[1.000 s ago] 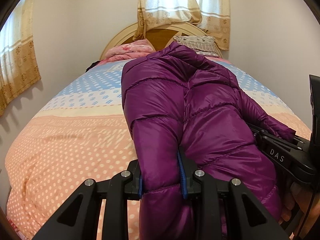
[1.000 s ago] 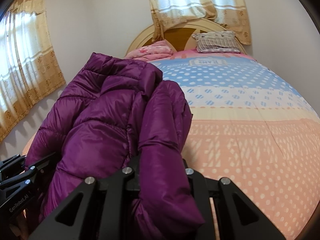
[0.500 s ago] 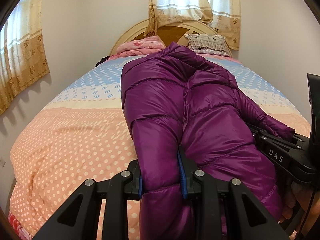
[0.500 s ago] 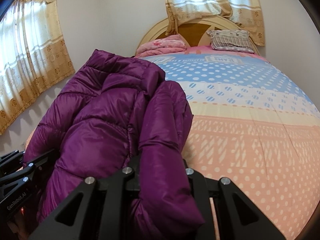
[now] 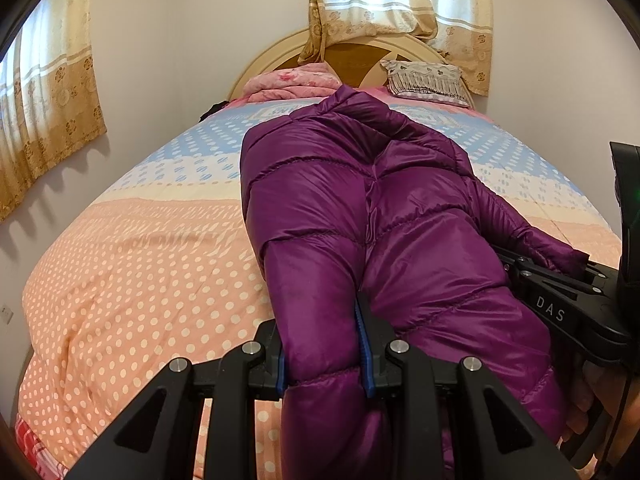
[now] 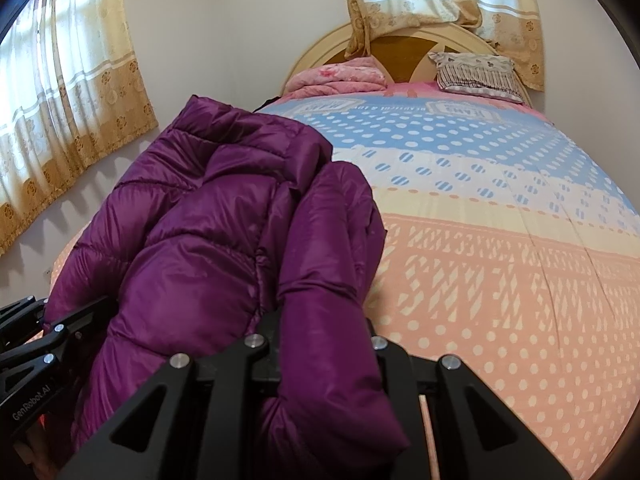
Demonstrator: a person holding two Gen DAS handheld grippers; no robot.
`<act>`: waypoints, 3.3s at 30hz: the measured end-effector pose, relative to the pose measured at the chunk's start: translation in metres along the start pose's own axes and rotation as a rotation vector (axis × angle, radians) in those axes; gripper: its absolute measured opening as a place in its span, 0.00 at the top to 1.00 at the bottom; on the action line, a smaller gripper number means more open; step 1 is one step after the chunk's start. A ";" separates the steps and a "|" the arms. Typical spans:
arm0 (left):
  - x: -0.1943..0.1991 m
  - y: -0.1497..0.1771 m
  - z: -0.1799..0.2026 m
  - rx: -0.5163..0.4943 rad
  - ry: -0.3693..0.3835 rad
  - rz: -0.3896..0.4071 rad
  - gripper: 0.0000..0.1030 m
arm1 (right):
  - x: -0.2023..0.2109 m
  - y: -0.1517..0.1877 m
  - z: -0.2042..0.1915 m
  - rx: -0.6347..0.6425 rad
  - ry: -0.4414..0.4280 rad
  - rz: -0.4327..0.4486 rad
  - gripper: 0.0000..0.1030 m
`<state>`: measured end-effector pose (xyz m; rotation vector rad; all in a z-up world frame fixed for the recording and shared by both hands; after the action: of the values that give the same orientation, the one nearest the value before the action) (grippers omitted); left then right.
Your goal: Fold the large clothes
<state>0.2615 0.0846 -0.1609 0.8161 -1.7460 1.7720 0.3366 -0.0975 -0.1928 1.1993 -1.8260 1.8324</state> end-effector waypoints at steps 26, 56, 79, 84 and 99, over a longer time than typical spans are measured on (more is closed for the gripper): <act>-0.032 0.020 -0.008 0.018 -0.002 -0.074 0.65 | -0.032 0.017 -0.005 0.000 0.003 -0.078 0.80; 0.039 0.029 -0.014 0.096 -0.169 0.025 0.36 | 0.054 0.020 0.001 -0.035 0.051 -0.001 0.52; 0.215 0.054 0.003 0.150 -0.156 0.292 0.35 | 0.228 0.045 -0.034 -0.006 0.092 0.274 0.36; 0.211 0.056 0.001 0.154 -0.153 0.276 0.35 | 0.228 0.047 -0.034 -0.005 0.081 0.267 0.36; 0.212 0.056 0.003 0.144 -0.147 0.275 0.35 | 0.226 0.053 -0.034 -0.007 0.062 0.252 0.35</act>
<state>0.0757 0.0694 -0.0457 0.8139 -1.9184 2.0843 0.1489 -0.1518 -0.0629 0.9336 -2.0235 1.9662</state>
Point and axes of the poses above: each gripper's, at about its wrist camera, not at the fingertips, and x roughly against the way its jaws point, z to its right, y to its underside, the point moved 1 cm from there along -x, roughly the way its jaws point, and after that the axes turned 7 degrees about -z, right-handed, at the moved point
